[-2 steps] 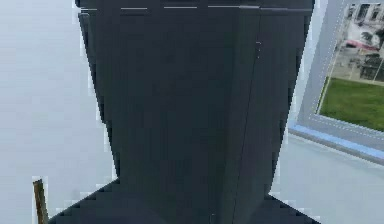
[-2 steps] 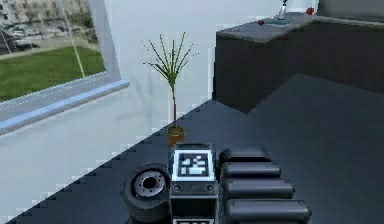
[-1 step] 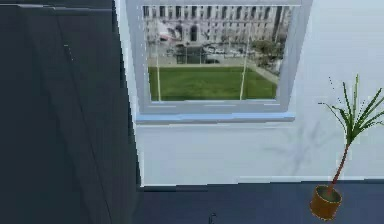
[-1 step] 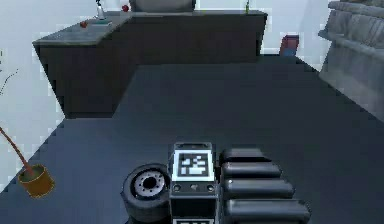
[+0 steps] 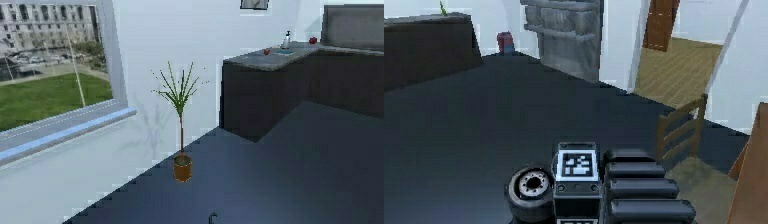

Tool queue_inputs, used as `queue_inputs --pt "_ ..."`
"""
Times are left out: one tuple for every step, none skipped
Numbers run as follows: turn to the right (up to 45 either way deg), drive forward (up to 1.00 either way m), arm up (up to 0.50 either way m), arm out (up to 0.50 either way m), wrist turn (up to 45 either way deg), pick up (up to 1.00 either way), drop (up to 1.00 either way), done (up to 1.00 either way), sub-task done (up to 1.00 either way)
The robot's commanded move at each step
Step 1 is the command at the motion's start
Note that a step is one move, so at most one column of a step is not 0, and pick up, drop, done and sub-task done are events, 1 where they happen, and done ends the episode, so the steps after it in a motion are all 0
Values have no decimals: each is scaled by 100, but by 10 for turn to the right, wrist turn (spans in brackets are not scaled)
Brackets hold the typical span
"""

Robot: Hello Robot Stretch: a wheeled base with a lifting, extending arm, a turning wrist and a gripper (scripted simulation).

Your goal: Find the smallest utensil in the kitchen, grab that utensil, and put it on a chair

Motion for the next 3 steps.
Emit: queue_inputs --pt "120 0 0 0 0 0 0 0 0" --pt "0 10 0 0 0 0 0 0 0" --pt "330 0 0 0 0 0 0 0 0"
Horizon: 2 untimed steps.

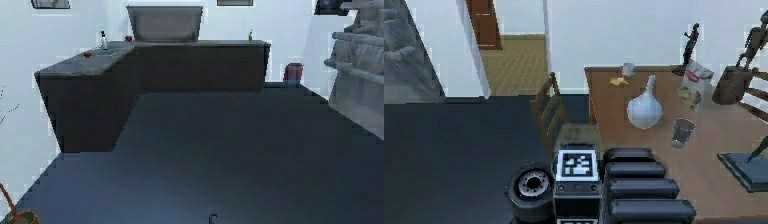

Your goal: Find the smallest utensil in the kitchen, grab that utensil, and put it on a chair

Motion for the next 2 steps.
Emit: queue_inputs --pt "-360 0 0 0 0 0 0 0 0" --pt "330 0 0 0 0 0 0 0 0"
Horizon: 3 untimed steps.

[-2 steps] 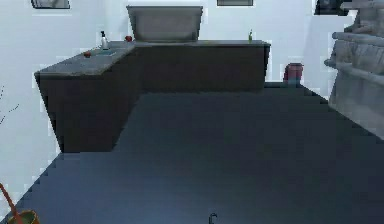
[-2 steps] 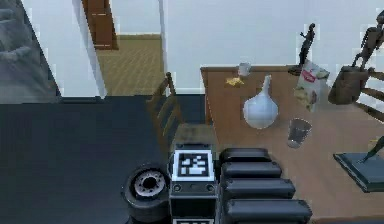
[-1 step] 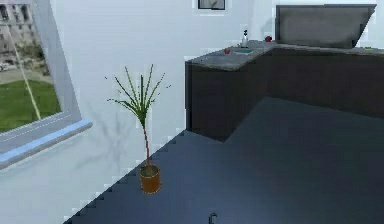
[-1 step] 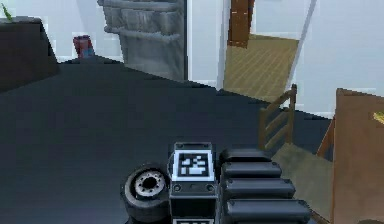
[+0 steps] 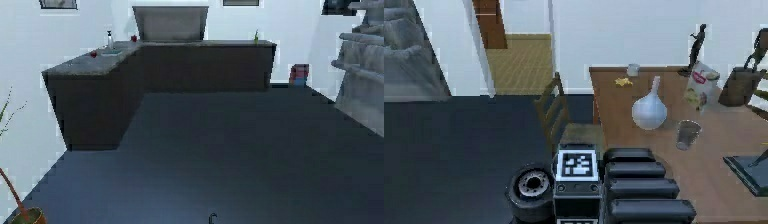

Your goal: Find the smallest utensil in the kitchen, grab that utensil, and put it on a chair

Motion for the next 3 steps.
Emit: queue_inputs --pt "-270 0 0 0 0 0 0 0 0" --pt "-30 0 0 0 0 0 0 0 0" --pt "240 0 0 0 0 0 0 0 0"
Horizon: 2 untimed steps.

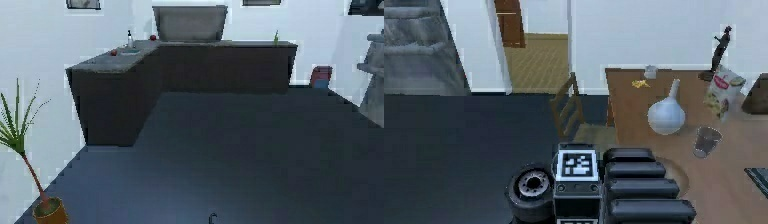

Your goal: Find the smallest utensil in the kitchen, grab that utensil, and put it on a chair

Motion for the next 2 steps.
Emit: queue_inputs --pt "-450 0 0 0 0 0 0 0 0" --pt "-450 0 0 0 0 0 0 0 0"
